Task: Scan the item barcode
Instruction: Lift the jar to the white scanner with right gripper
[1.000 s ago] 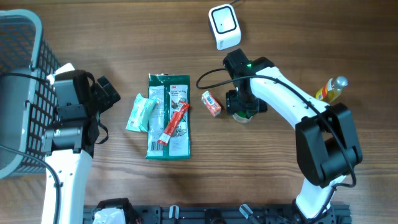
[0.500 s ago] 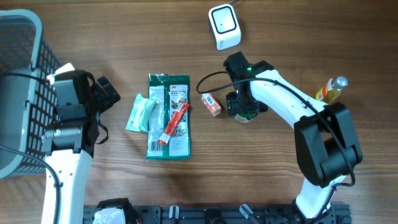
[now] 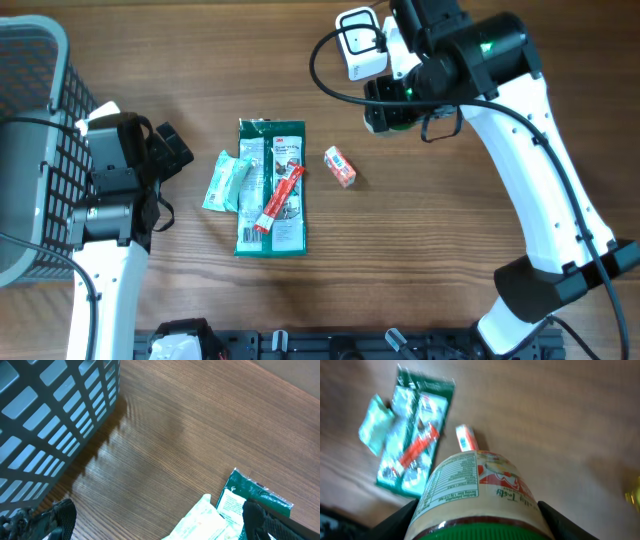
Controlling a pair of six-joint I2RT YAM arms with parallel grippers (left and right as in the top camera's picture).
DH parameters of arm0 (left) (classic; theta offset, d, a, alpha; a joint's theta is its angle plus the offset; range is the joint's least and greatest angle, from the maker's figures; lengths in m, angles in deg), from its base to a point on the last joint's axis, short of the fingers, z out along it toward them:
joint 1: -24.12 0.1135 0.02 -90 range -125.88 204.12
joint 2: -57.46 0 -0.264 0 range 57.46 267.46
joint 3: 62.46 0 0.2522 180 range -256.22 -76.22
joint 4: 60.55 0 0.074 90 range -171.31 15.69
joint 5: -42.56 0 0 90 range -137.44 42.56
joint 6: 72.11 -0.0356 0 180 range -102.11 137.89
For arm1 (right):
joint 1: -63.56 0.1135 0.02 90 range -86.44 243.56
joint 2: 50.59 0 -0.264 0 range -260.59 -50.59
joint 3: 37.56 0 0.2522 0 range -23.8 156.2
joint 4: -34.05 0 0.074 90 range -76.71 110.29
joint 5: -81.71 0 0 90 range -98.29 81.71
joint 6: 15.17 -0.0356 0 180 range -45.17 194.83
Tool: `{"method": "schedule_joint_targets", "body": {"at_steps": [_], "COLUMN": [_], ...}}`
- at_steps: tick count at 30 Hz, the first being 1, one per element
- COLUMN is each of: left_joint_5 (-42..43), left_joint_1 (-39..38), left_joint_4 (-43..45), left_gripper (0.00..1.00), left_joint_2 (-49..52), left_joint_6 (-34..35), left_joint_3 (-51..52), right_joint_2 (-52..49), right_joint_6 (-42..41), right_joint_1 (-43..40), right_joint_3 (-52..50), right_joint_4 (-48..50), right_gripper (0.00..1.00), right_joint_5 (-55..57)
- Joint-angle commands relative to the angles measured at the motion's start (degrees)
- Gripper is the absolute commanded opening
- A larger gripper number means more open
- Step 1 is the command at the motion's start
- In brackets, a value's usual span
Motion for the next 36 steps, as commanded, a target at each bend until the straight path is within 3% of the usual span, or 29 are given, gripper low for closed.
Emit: {"method": "schedule_joint_targets", "body": {"at_steps": [1,4,10,14,16,17,19,22,36], "left_joint_5": [-0.72,-0.72,-0.72,-0.72,-0.72,-0.72,-0.72,-0.72,-0.72], "left_joint_1": [0.22,0.22,0.22,0.22,0.22,0.22,0.22,0.2,0.22], "left_joint_4": [0.17,0.17,0.17,0.17,0.17,0.17,0.17,0.17,0.17], "left_gripper": [1.0,1.0,1.0,1.0,1.0,1.0,1.0,1.0,1.0], "left_joint_2": [-0.11,-0.11,-0.11,-0.11,-0.11,-0.11,-0.11,-0.11,-0.11], "left_joint_6": [-0.5,-0.5,-0.5,-0.5,-0.5,-0.5,-0.5,-0.5,-0.5], "left_joint_3": [-0.48,-0.48,-0.48,-0.48,-0.48,-0.48,-0.48,-0.48,-0.48], "right_joint_2": [-2.14,-4.85,-15.67,-23.54,-26.93,-28.61,-30.34,-32.3,-37.59], "right_joint_6": [4.63,6.25,6.36,6.05,1.73,-4.17,-10.75,-10.73,-13.35], "right_joint_1": [-0.11,-0.13,-0.22,-1.77,-2.95,-4.15,-5.92,-7.67,-7.82], "right_joint_3": [0.07,0.07,0.07,0.07,0.07,0.07,0.07,0.07,0.07], "right_joint_4": [11.85,25.46,43.95,56.54,62.07,64.98,68.3,73.72,80.06], "right_gripper": [0.23,0.09,0.04,0.04,0.04,0.04,0.04,0.04,0.04], "right_joint_5": [-1.77,2.01,12.96,12.9,12.9,12.87,11.54,4.59,4.59]}}
